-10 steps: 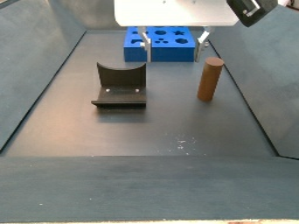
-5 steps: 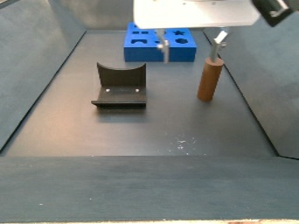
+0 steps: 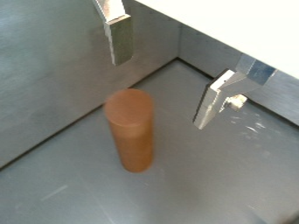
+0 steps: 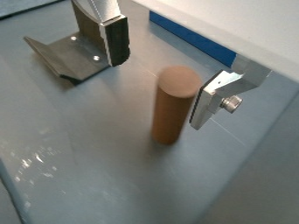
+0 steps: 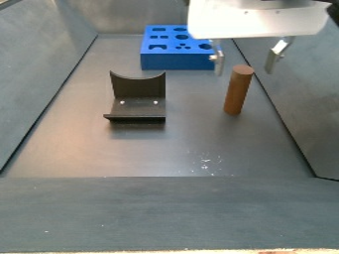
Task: Pick up the round object. Move up. Move to above the board. Insert the round object.
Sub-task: Pick up the round object.
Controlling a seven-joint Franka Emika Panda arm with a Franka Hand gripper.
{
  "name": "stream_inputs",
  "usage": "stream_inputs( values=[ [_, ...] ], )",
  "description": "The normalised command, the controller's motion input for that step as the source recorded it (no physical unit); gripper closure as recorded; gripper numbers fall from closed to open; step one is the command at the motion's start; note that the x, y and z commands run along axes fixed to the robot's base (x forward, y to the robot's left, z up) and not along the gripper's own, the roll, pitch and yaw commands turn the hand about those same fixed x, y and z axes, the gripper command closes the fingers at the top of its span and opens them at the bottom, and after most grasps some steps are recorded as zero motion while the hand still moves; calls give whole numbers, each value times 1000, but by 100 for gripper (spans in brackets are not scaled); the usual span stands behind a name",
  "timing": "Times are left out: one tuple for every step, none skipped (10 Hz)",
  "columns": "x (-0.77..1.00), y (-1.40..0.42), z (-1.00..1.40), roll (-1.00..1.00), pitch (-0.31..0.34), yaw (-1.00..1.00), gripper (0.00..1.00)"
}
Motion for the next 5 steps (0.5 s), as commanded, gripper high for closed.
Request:
stream_inputs(
  values=[
    [-226,-351,-203,-214,-123,160,0],
    [-31,-360,-249,-217,-123,80,0],
    [0,-197,-360,-171,-131,0,0],
    [17,0,-317,-129,-54,-20,0],
    [6,0,-289,-91,-37,-29,0]
  ],
)
